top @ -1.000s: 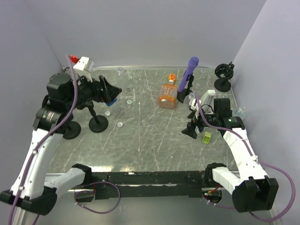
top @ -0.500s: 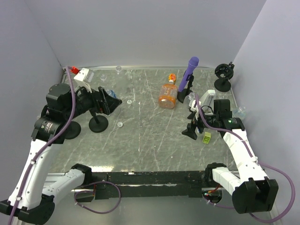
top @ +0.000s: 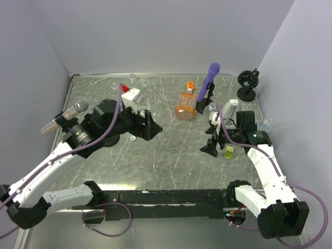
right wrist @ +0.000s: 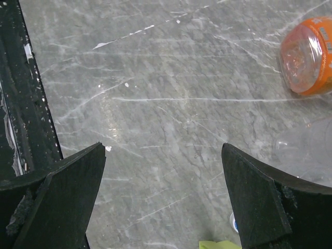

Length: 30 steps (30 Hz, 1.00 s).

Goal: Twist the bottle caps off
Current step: Move the plastic bottle to the center of the board.

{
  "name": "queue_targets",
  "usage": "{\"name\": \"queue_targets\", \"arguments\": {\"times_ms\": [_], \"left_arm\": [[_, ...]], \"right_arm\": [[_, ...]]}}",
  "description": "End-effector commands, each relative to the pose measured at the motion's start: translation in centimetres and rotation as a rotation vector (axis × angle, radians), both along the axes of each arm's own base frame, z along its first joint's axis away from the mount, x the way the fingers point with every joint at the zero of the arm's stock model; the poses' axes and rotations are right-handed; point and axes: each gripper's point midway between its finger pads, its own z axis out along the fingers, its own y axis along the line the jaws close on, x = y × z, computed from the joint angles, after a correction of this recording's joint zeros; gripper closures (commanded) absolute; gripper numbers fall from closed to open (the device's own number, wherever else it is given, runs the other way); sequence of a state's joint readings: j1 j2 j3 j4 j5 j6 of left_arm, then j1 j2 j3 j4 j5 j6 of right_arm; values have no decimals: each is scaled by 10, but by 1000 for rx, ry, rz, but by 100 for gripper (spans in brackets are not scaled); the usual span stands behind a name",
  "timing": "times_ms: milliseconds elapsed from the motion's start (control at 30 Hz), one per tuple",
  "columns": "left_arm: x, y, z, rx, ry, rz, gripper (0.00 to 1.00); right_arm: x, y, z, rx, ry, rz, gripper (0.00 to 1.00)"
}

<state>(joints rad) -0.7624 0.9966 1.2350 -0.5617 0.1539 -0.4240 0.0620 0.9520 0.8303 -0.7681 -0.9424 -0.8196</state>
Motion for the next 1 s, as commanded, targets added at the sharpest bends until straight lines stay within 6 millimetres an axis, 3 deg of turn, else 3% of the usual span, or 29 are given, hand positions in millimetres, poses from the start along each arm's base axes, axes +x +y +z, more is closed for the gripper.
{"name": "queue_targets", "arguments": {"times_ms": [0,100,300,533,967], "left_arm": [[5,-6,-15,74,6,92,3],[-4,-12,-33,88,39,105,3],[-19,-10,-43,65,71,138,4],[-26,-15,-50,81,96,141,3],[-35,-43,-56,115,112,85,3]], "right_arm": [[-4,8,23,29,-82,53,1],[-6,10,26,29,-87,64,1],[-10,14,27,22,-107,82,1],[-11,16,26,7,-117,91,1],[-11,15,28,3,-140,83,1]]}}
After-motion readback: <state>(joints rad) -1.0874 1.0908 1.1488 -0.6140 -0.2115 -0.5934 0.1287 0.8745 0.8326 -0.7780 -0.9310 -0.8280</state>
